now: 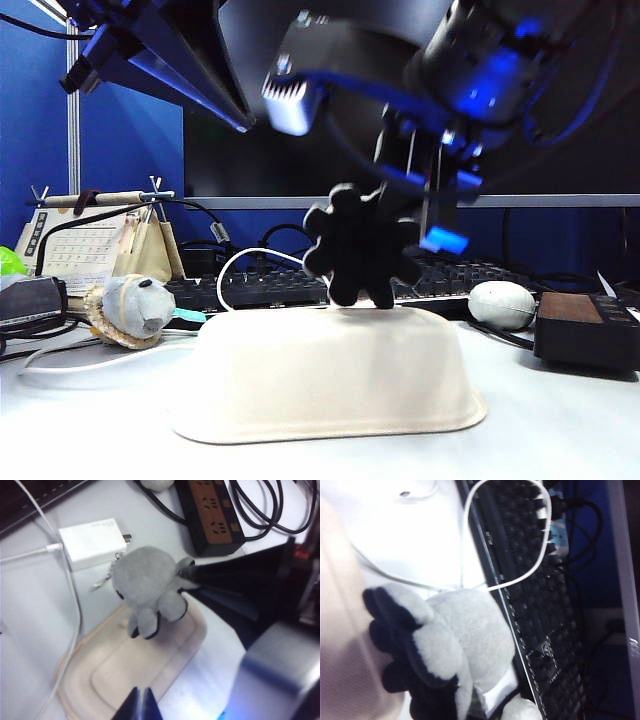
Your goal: Place the tilting octopus upright.
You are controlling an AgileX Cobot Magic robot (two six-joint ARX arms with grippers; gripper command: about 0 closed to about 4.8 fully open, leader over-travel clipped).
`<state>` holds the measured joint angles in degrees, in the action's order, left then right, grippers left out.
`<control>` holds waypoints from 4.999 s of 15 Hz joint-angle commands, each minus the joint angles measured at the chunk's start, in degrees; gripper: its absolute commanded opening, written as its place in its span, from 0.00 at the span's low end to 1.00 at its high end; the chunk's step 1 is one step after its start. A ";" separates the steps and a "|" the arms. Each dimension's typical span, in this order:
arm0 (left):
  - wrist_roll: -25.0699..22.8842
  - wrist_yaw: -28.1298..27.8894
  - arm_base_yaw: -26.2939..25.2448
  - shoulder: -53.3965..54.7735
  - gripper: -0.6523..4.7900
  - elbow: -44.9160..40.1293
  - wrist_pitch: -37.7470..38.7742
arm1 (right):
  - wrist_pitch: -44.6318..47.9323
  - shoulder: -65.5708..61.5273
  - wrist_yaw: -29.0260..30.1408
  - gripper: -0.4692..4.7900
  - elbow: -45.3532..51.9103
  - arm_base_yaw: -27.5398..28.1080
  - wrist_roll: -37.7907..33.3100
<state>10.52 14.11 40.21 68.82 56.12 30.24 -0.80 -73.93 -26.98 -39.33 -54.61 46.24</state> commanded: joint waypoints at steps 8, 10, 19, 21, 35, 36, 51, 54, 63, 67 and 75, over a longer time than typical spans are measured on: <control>-0.24 0.07 0.00 -0.13 0.16 0.09 -0.79 | -4.13 0.07 -1.57 0.08 -0.17 -4.83 -3.21; -0.24 0.09 0.00 -0.13 0.16 0.09 -0.76 | -4.11 0.07 -1.66 0.08 -0.17 -5.86 -4.09; 0.02 4.94 0.00 -0.13 0.16 0.09 -0.48 | -11.15 0.07 -1.42 0.09 -0.17 -6.16 -13.66; 0.02 9.22 0.00 -0.13 0.16 0.09 -0.02 | -11.17 0.07 -1.42 0.09 -0.17 -6.14 -13.66; -0.07 10.03 0.00 -0.13 0.16 0.09 2.23 | -11.04 0.07 -1.42 0.37 -0.17 -6.12 -15.19; -0.11 9.73 0.00 -0.13 0.16 0.09 2.23 | -11.04 0.07 -1.42 0.37 -0.17 -6.12 -15.19; -1.18 7.56 -0.04 -0.13 0.16 0.11 0.09 | -16.17 7.10 -17.75 0.52 -0.20 -7.21 -20.55; -3.13 7.58 -0.04 -0.98 0.16 0.76 -0.24 | -18.08 14.49 -21.11 0.35 -0.20 -7.34 -21.24; -8.46 7.76 -0.02 -28.74 0.16 5.70 2.34 | -34.45 48.39 -9.44 0.08 -0.20 -7.58 -40.48; -8.46 7.17 -0.04 -41.57 0.11 5.68 14.95 | -34.53 62.10 1.05 0.08 -0.15 -7.56 -43.67; -8.31 -1.33 -0.04 -46.75 0.11 2.32 31.23 | -34.62 73.75 5.27 0.08 -0.13 -7.50 -43.65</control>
<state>2.33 12.56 40.18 21.98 58.72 62.26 -35.97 -0.32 -21.21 -39.42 -62.08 2.76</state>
